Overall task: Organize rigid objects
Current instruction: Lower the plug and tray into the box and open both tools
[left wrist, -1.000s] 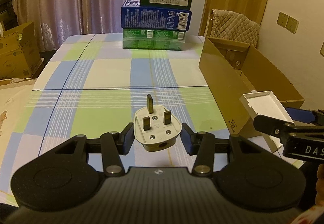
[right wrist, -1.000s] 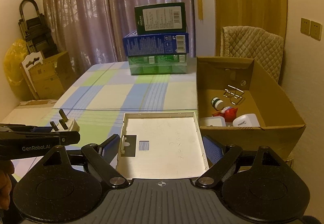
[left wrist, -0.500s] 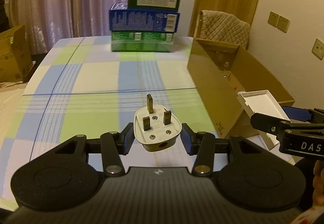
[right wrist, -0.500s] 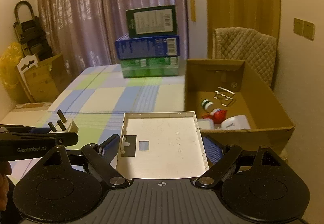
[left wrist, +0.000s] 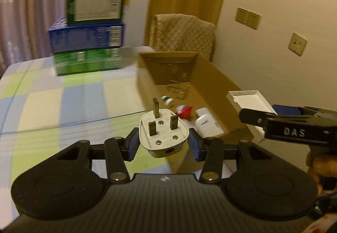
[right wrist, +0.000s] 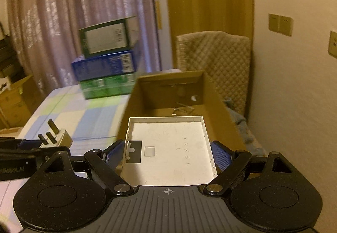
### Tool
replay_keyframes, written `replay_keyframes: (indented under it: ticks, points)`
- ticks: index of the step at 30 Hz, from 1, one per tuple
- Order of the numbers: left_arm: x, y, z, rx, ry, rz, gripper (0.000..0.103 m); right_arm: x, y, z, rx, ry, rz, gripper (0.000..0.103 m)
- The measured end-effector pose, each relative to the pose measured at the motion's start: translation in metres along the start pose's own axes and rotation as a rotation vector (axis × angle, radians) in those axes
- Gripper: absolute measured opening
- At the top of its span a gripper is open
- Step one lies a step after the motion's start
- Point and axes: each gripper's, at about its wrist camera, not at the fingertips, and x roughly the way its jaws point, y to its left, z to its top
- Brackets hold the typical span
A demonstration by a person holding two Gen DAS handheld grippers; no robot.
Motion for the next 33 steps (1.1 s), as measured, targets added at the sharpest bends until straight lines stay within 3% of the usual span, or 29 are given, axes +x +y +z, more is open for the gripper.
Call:
replay_keyframes:
  ticks: [9,17,20,22,33]
  points:
    - [0.063,-0.034,0.024,0.080,0.028,-0.063,0.043,0.032,-0.051,0.018,0.107,0.035,0.010,0.084]
    - [0.098,-0.040,0.024,0.104,0.056,-0.094,0.043,0.049,-0.064,0.019,0.145,0.051,0.012,0.084]
    - [0.102,-0.042,0.026,0.109,0.041,-0.101,0.045,0.052,-0.067,0.019,0.160,0.055,0.012,0.084]
    - [0.098,-0.043,0.027,0.118,0.021,-0.097,0.055,0.053,-0.068,0.019,0.166,0.054,0.013,0.084]
    - [0.062,-0.007,0.019,0.004,-0.007,-0.011,0.055,0.058,-0.057,0.017,0.146,0.071,0.030,0.084]
